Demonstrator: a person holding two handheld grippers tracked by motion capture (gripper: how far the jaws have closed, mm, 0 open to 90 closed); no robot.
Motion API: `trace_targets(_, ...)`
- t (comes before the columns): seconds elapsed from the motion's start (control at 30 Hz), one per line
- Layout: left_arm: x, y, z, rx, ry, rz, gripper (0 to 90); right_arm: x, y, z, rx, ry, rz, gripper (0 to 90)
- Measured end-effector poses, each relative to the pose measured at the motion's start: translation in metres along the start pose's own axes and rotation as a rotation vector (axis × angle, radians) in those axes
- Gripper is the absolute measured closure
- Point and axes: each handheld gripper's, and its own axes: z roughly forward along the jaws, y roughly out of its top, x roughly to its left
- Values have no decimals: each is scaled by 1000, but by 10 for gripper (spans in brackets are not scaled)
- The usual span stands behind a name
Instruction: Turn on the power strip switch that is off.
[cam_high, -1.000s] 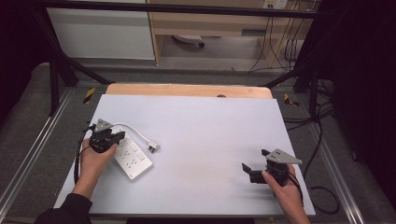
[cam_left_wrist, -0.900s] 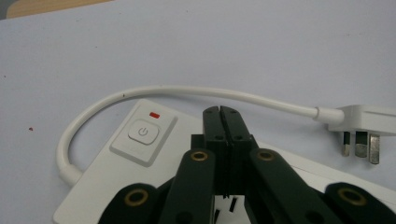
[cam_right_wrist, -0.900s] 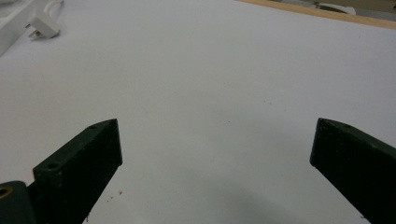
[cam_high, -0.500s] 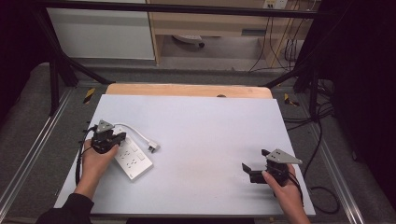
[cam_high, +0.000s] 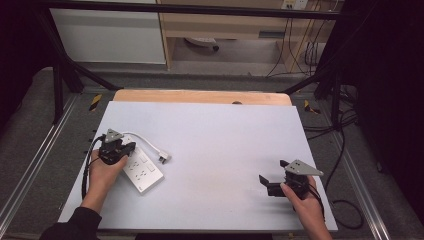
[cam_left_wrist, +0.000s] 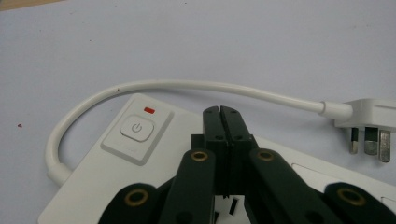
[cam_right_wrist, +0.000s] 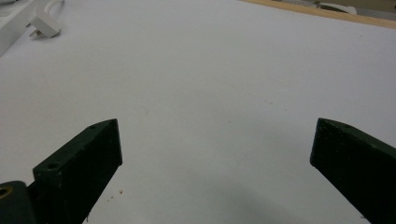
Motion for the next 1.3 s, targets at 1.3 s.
trace_targets(1.3,4,-7,3,-27,-12,-46,900,1,-1,2,9,2,5,26)
